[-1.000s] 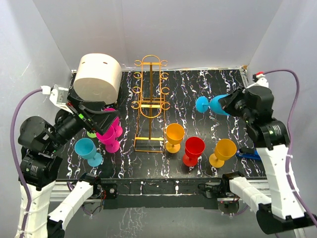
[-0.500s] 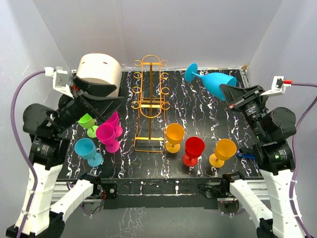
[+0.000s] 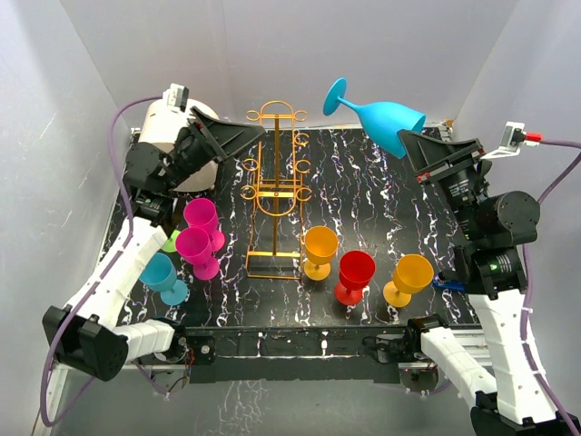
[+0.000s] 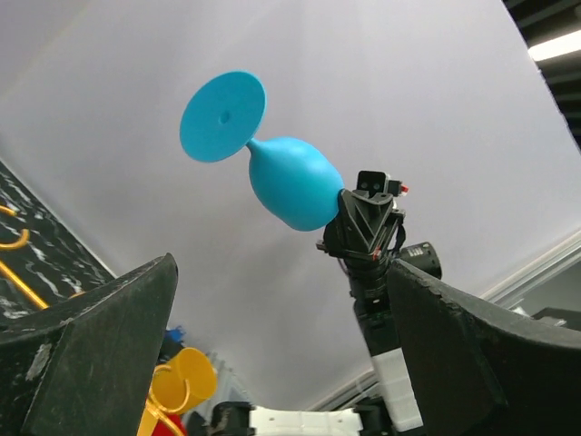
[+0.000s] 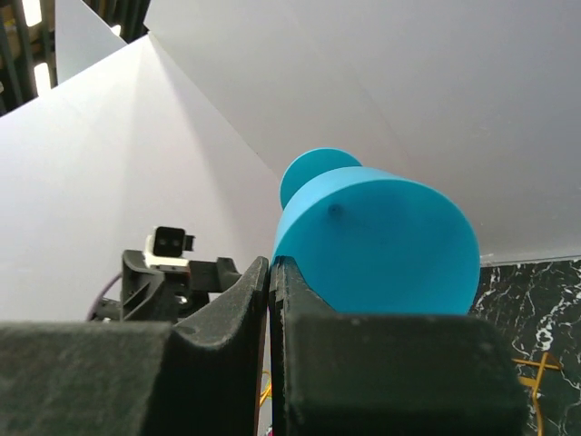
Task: Place the wine glass upside down on the wine glass rack
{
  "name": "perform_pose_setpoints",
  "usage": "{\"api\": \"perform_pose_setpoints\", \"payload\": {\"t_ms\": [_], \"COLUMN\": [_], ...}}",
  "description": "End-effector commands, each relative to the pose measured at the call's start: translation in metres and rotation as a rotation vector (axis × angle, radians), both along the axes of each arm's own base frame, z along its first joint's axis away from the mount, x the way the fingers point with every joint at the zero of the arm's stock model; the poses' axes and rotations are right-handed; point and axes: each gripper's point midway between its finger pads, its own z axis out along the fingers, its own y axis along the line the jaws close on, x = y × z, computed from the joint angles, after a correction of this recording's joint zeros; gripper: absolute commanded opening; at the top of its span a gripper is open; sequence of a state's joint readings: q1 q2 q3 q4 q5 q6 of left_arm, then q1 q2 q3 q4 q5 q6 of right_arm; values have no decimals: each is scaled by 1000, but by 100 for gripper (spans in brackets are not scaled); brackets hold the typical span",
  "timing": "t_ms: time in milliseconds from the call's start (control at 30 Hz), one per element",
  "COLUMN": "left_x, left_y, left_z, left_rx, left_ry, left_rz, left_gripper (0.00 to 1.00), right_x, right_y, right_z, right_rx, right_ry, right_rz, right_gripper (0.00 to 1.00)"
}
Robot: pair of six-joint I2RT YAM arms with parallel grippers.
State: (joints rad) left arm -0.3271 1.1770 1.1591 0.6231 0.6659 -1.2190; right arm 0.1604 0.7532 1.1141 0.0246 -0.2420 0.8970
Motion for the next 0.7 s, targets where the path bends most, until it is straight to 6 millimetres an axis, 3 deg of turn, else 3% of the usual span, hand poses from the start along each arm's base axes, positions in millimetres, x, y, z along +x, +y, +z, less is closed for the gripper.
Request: {"api": "perform_pose_setpoints", "payload": {"t_ms": [0,433,667], "left_x": [-20,-11,-9], "left_y": [-9,-37,-56], "left_z": [38,33,45], "left_rx": [-146,-235,-293], "left_ry": [-38,100,129], "left_rz": [-31,72,44], "left_gripper": [99,99,94], "right_x": [-10,-12,-19], "right_y": [1,5,10], "right_z": [25,20,25], "right_rx": [46,118,105], "right_ry": [-106,-109,-131], "right_rz": [29,84,120], "right_gripper": [0,0,0]}}
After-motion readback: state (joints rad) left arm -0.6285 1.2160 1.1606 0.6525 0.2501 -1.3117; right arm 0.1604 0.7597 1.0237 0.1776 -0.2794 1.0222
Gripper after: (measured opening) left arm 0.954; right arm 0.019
